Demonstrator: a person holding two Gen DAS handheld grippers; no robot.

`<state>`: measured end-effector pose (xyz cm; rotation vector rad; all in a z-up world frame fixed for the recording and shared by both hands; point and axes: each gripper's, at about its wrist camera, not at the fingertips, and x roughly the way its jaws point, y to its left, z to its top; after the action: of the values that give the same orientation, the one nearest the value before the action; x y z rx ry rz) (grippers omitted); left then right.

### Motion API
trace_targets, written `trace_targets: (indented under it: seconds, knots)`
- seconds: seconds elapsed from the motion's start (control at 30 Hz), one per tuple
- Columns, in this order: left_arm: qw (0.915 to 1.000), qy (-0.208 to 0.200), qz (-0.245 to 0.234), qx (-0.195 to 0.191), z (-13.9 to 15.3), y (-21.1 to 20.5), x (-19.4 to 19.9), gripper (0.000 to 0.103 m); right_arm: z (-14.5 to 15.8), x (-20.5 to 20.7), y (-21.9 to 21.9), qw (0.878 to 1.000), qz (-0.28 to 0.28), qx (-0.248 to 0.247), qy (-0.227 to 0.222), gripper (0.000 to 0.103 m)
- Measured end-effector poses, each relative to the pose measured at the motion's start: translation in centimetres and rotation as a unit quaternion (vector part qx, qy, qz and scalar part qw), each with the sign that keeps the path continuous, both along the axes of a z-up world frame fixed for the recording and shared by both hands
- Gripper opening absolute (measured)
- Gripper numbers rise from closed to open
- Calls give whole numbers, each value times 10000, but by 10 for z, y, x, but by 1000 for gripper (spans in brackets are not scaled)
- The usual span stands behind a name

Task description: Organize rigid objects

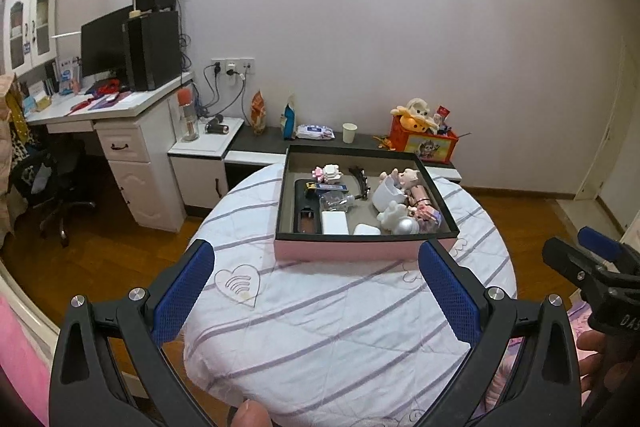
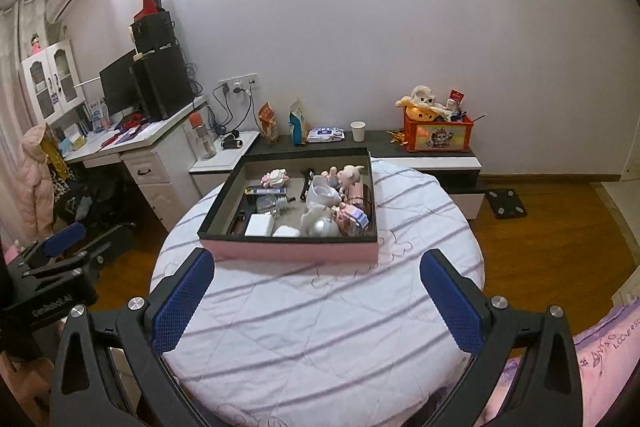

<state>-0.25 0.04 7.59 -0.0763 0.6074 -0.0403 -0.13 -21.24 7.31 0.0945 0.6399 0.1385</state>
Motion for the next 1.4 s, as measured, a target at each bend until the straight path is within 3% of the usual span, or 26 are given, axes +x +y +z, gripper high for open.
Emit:
trace_targets:
  seconds: [0.4,1.4]
  knots:
    - [10000,-36,9,14,5,2,-20,103,-3,-11,11,9999,126,-55,1,103]
    - [9999,-3,164,15,5,19,-17,103,0,-7,31,9995,276,-136,-32,103]
